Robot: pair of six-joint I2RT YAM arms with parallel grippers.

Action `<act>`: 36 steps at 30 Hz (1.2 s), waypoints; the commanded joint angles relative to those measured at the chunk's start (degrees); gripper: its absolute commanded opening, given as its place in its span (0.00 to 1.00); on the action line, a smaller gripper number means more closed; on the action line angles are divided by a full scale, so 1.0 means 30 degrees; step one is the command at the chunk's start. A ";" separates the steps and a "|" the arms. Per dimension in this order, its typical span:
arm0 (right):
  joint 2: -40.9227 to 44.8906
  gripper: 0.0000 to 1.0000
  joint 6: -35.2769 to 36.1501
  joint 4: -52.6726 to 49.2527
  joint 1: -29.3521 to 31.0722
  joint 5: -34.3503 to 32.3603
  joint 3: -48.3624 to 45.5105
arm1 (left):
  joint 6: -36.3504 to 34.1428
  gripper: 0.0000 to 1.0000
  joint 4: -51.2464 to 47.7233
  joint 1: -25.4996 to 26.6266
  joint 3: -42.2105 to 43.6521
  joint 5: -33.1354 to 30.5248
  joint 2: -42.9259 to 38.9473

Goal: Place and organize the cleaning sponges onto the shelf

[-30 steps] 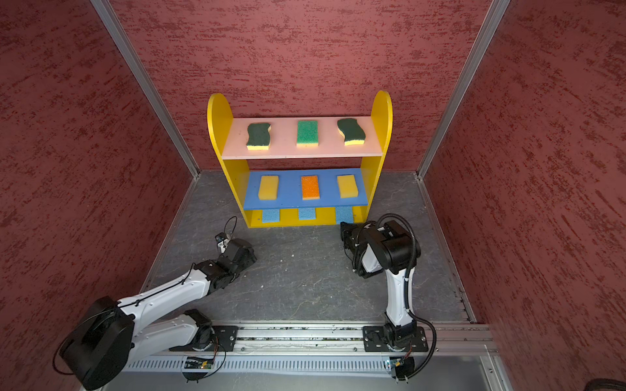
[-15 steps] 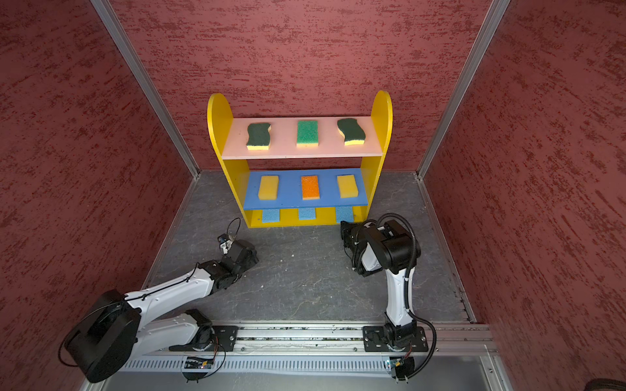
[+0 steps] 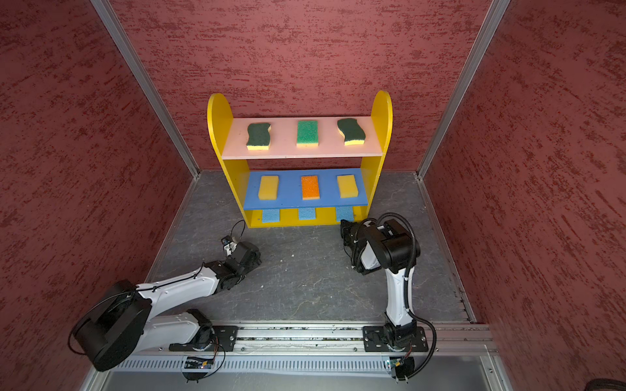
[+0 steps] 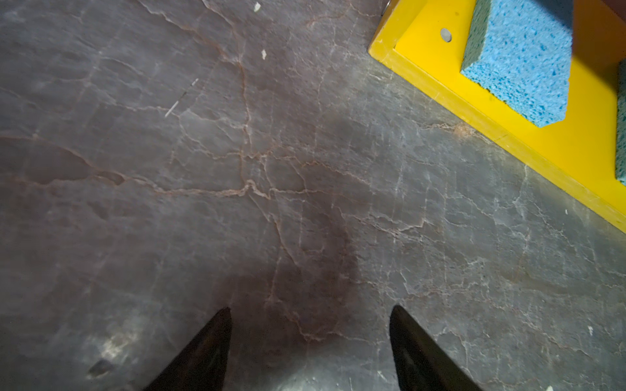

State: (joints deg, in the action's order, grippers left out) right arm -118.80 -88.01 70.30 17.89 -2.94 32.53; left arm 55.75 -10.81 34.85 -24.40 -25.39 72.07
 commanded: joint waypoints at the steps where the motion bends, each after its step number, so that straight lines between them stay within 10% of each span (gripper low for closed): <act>1: -0.0536 0.00 0.0316 -0.1246 -0.0108 -0.0715 0.0174 | 0.0172 0.74 0.0767 0.0144 0.0194 0.0137 0.0338; 22: -0.0410 0.00 0.0647 -0.0976 -0.0119 0.0023 -0.0176 | 0.0168 0.73 0.1476 0.0182 -0.0021 0.0581 0.1325; 36: 0.1457 0.19 0.1772 -0.0245 0.0028 0.0921 -0.1737 | 0.0394 0.73 0.0956 0.0503 0.0430 0.0071 0.0355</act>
State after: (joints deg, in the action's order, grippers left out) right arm -116.09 -83.74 70.26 17.89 -1.41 28.60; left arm 56.18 -6.07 35.90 -24.12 -25.43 74.02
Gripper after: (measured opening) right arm 0.186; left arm 0.732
